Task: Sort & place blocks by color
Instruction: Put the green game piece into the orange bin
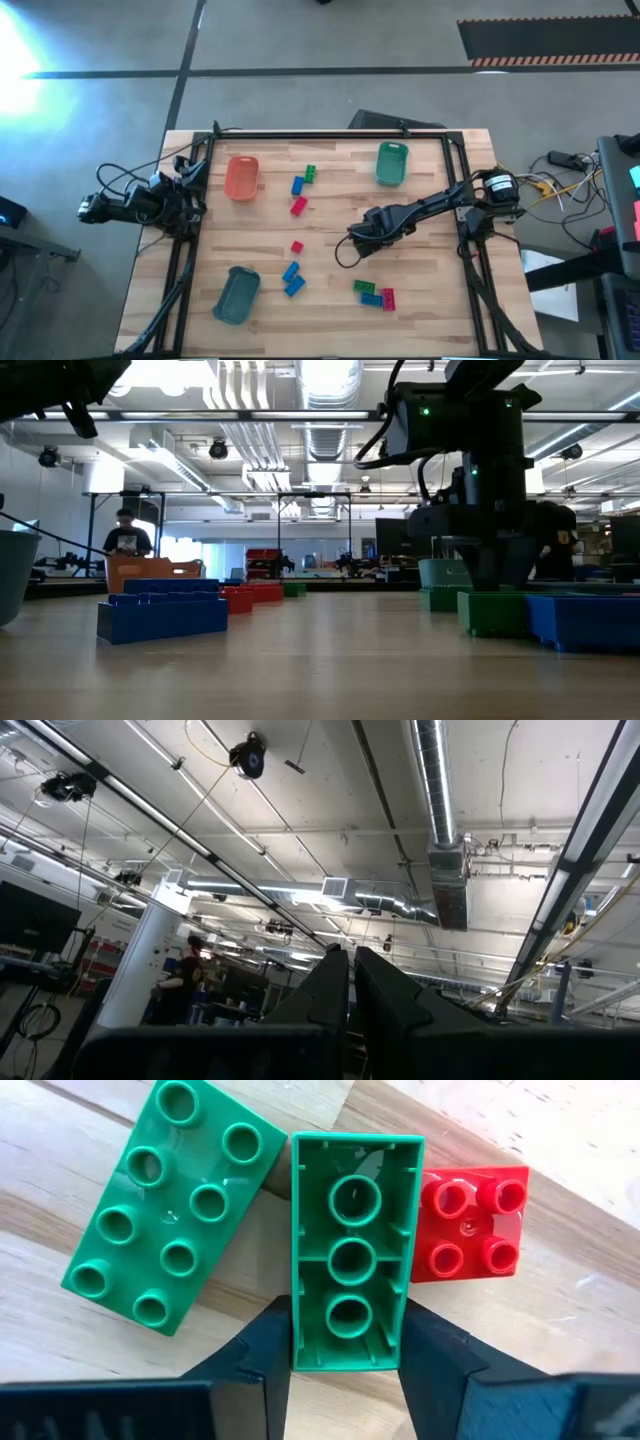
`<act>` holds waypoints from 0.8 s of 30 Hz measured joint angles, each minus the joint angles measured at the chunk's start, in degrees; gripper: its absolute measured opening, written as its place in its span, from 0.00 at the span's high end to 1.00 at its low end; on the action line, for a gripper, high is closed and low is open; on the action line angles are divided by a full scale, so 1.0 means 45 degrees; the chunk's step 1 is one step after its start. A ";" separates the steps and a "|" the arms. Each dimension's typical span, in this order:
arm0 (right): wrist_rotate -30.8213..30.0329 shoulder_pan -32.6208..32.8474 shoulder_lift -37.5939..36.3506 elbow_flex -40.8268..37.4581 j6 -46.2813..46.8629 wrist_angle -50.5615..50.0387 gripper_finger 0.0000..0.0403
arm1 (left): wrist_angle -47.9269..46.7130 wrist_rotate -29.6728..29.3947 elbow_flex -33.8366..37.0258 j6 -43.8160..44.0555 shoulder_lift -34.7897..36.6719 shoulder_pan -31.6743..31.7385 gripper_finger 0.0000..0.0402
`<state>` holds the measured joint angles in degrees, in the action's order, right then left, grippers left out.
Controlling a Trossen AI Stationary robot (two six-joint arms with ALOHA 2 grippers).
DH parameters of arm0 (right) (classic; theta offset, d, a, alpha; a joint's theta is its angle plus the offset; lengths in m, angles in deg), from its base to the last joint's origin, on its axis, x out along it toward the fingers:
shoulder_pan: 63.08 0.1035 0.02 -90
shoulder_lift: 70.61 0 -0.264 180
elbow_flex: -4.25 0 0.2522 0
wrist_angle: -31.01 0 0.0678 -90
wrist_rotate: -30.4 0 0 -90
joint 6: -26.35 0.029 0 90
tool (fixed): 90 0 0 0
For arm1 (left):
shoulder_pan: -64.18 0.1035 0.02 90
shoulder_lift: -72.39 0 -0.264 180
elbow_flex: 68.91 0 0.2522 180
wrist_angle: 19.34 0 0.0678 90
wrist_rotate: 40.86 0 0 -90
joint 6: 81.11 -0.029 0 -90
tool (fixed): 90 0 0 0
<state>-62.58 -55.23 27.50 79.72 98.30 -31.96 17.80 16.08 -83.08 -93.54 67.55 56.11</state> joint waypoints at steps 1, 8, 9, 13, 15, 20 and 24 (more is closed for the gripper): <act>-0.0005 0.0000 -0.0005 0.0005 0.0009 0.0000 0.69 | -0.0007 -0.0002 0.0000 -0.0004 -0.0005 0.0003 0.98; 0.0027 0.0000 -0.0067 0.0213 -0.0009 -0.0276 0.69 | -0.0110 0.0000 0.0005 -0.0001 -0.0005 0.0003 0.98; 0.0031 0.0005 -0.0102 0.0332 -0.0061 -0.0444 0.69 | -0.0114 0.0001 0.0005 0.0000 -0.0005 0.0003 0.98; 0.0000 0.0083 -0.0522 0.0965 -0.0141 -0.1636 0.69 | -0.0118 0.0002 0.0005 0.0000 -0.0005 -0.0002 0.98; 0.0001 0.0110 -0.0818 0.1335 -0.0237 -0.2119 0.68 | -0.0140 -0.0001 0.0005 0.0000 -0.0005 0.0003 0.98; -0.0826 0.0180 -0.1761 0.2125 -0.0593 -0.2631 0.68 | -0.0209 -0.0001 0.0010 0.0003 -0.0005 -0.0002 0.98; -0.2370 0.0166 -0.2413 0.2599 -0.1485 -0.2458 0.68 | -0.0218 0.0002 0.0010 0.0019 -0.0005 0.0002 0.98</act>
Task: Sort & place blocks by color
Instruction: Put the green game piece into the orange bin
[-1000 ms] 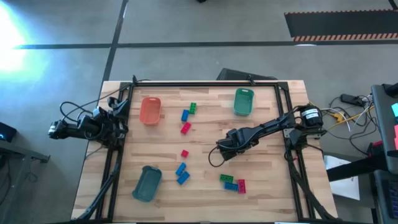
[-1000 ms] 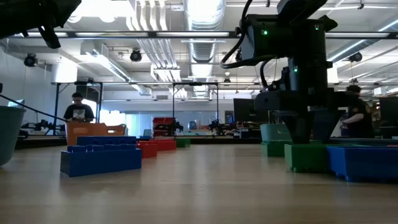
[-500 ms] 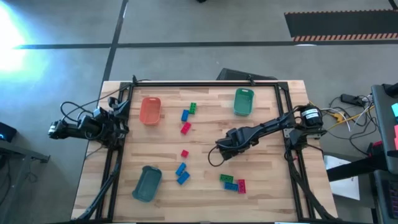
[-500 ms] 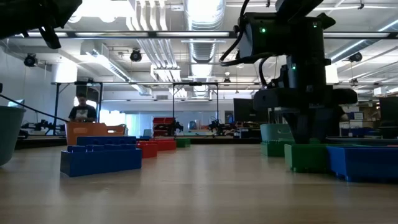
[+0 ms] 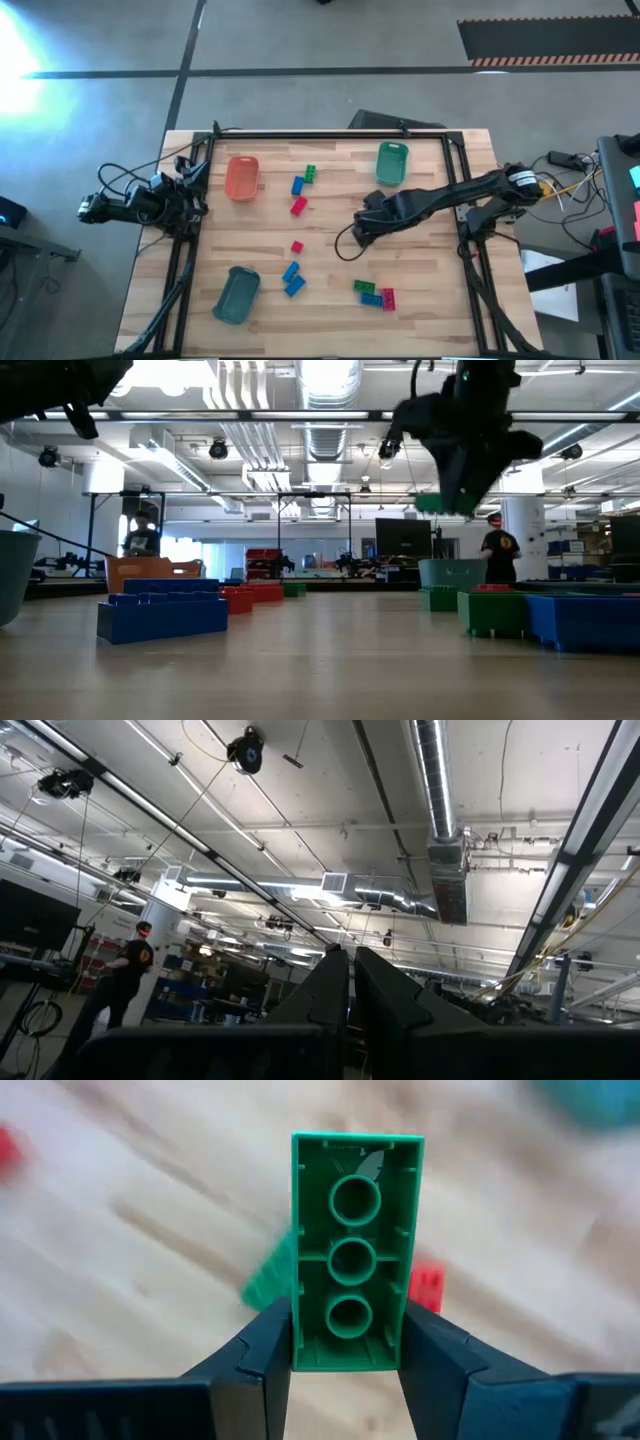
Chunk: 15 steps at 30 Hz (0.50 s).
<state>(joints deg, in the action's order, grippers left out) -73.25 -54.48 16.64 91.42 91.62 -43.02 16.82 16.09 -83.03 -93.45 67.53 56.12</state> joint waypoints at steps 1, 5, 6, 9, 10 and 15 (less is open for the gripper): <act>-0.0514 -0.0049 -0.0090 0.0098 -0.0290 0.0193 0.68 | -0.0008 0.0000 0.0000 0.0005 0.0000 0.0001 0.98; -0.2000 -0.0396 -0.0329 0.0247 -0.2558 0.2399 0.68 | -0.0007 0.0000 0.0000 0.0010 0.0000 -0.0002 0.98; -0.2218 -0.0522 -0.0331 0.0245 -0.3346 0.3238 0.68 | -0.0011 0.0000 0.0000 0.0011 0.0000 0.0001 0.98; -0.2443 -0.0986 -0.0051 0.0242 -0.5756 0.5976 0.68 | -0.0015 0.0000 0.0000 0.0024 0.0000 0.0001 0.98; -0.2438 -0.1162 0.0120 0.0242 -0.6490 0.6867 0.68 | -0.0025 0.0000 0.0000 0.0025 0.0000 -0.0002 0.98; -0.2211 -0.2168 0.1297 0.0265 -0.9290 1.0893 0.68 | -0.0010 0.0000 0.0000 0.0031 0.0000 0.0001 0.98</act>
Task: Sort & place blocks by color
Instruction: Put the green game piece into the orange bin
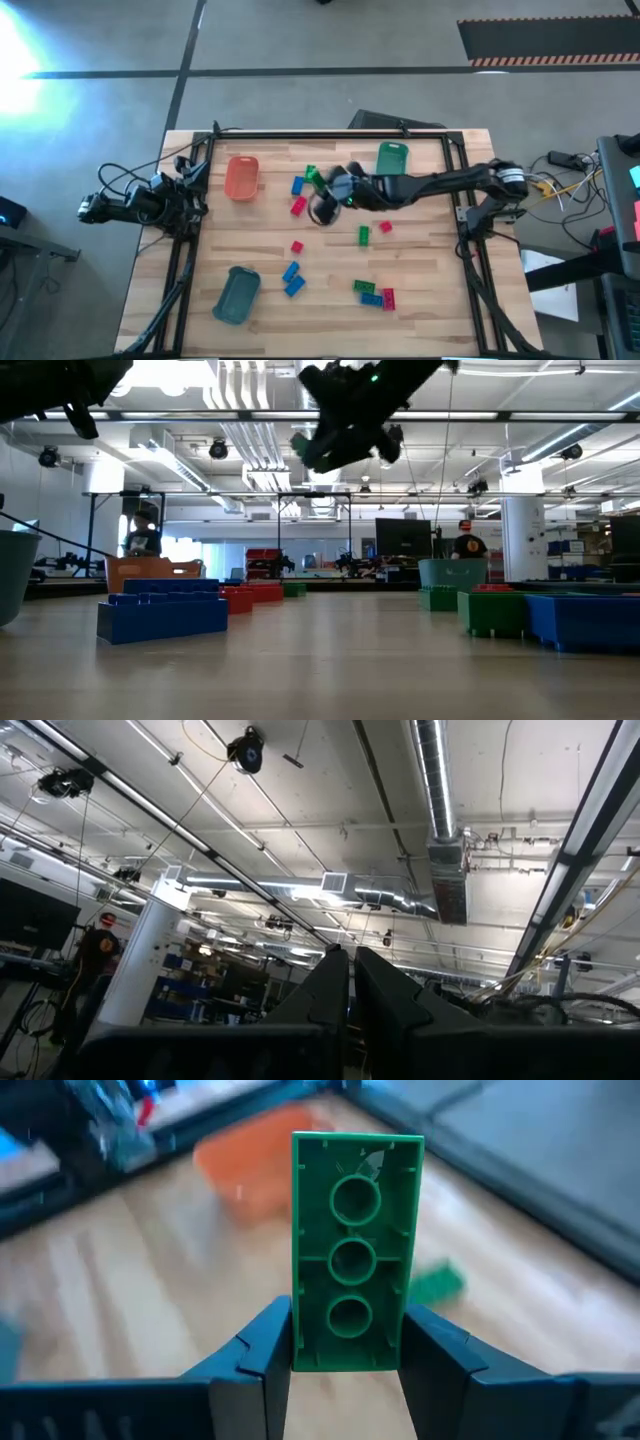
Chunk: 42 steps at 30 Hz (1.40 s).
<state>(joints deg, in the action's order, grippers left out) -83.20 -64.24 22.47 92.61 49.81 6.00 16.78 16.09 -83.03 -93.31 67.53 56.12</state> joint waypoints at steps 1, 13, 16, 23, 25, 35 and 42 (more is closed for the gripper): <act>0.0055 -0.0204 0.0268 0.0020 -0.0418 0.0816 0.68 | -0.0007 0.0001 0.0000 -0.0002 0.0000 -0.0005 0.98; 0.2677 -0.2076 0.3242 0.0030 -0.1893 0.8789 0.68 | 0.0025 0.0009 0.0000 0.0649 0.0005 -0.0003 0.98; 0.2673 -0.2322 0.3656 0.0164 -0.1890 0.9491 0.68 | 0.0022 0.0014 0.0000 0.0653 0.0005 -0.0005 0.98; 0.3586 -0.2500 0.5306 0.2603 -0.2679 0.9247 0.68 | 0.0027 0.0015 0.0000 0.0649 0.0005 -0.0005 0.98; 0.3591 -0.2501 0.5912 0.3540 -0.2964 0.8793 0.68 | 0.0064 0.0010 0.0000 0.0649 0.0005 -0.0005 0.98; 0.3685 -0.2639 0.9127 0.8982 -0.3097 0.5266 0.68 | 0.0098 0.0010 0.0000 0.0644 0.0005 -0.0005 0.98; 0.4070 -0.2741 1.0973 1.1997 -0.2030 0.3151 0.68 | 0.0098 0.0010 0.0000 0.0644 0.0019 -0.0003 0.98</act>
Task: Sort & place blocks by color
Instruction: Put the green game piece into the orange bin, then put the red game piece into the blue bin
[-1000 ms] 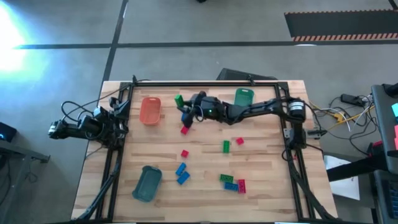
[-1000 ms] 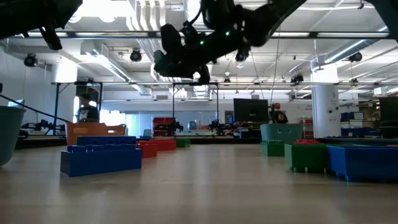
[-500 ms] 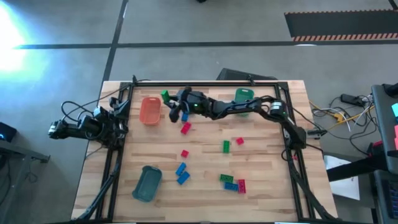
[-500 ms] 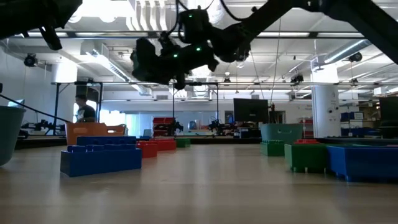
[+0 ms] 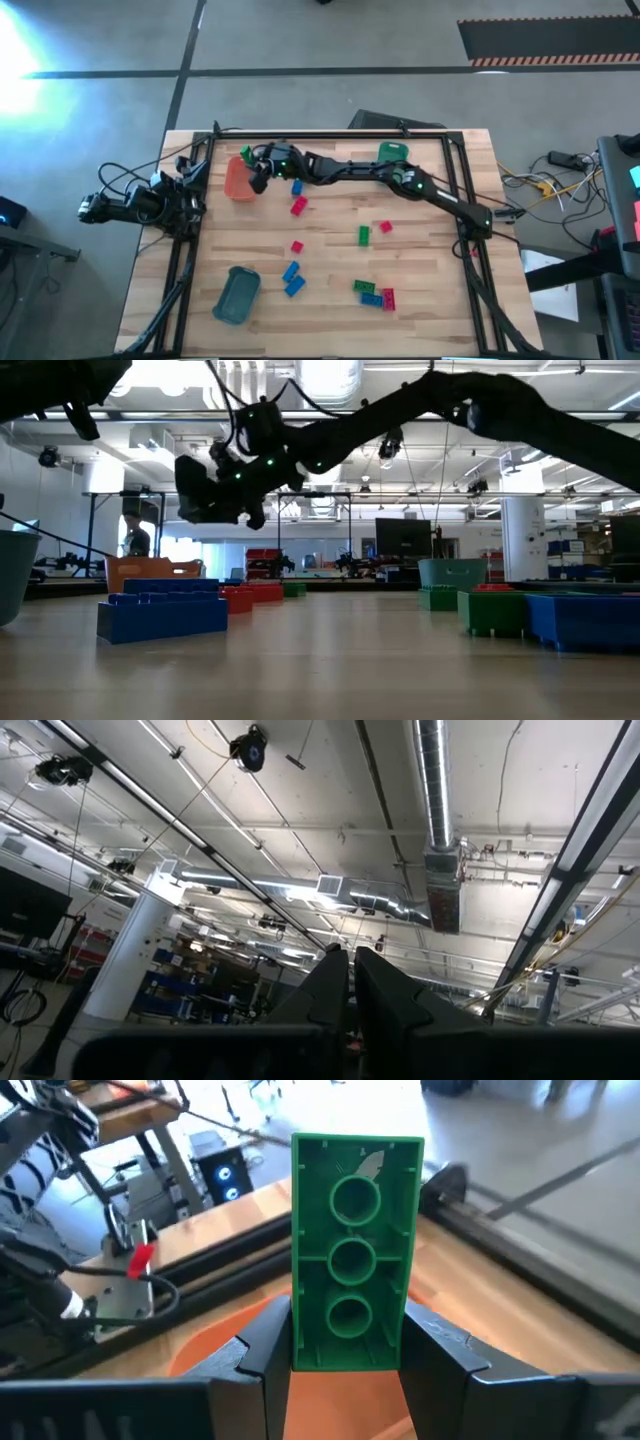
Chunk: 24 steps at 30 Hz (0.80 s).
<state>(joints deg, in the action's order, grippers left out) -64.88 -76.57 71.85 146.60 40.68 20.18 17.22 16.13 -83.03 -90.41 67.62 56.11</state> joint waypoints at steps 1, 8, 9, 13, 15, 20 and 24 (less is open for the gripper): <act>0.0140 -0.0002 0.0255 0.0311 0.0310 -0.0028 0.68 | 0.0002 0.0000 0.0000 0.0000 0.0000 0.0003 0.98; 0.0527 0.0008 0.1292 0.1381 0.1257 -0.0387 0.67 | -0.0032 -0.0001 0.0000 0.0000 -0.0005 0.0003 0.98; 0.0525 0.0009 0.1301 0.1361 0.1318 -0.0475 0.66 | -0.0042 -0.0002 0.0000 0.0000 -0.0005 -0.0002 0.98; 0.0522 0.0012 0.1349 0.1361 0.1365 -0.0444 0.58 | -0.0064 -0.0002 0.0000 0.0000 -0.0005 -0.0002 0.98; 0.0522 0.0012 0.1349 0.1361 0.1380 -0.0448 0.54 | -0.0061 -0.0005 0.0000 0.0000 -0.0005 -0.0002 0.98; 0.0528 0.0012 0.1349 0.1361 0.1366 -0.0214 0.50 | -0.0058 -0.0005 0.0000 0.0000 -0.0005 -0.0002 0.98; 0.0608 0.0012 0.1168 0.1357 0.1079 -0.0487 0.49 | -0.0061 -0.0005 0.0000 0.0000 -0.0005 -0.0002 0.98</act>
<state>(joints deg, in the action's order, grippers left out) -62.15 -76.52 77.10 152.71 45.53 17.99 16.94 16.11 -83.03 -90.41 67.59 56.10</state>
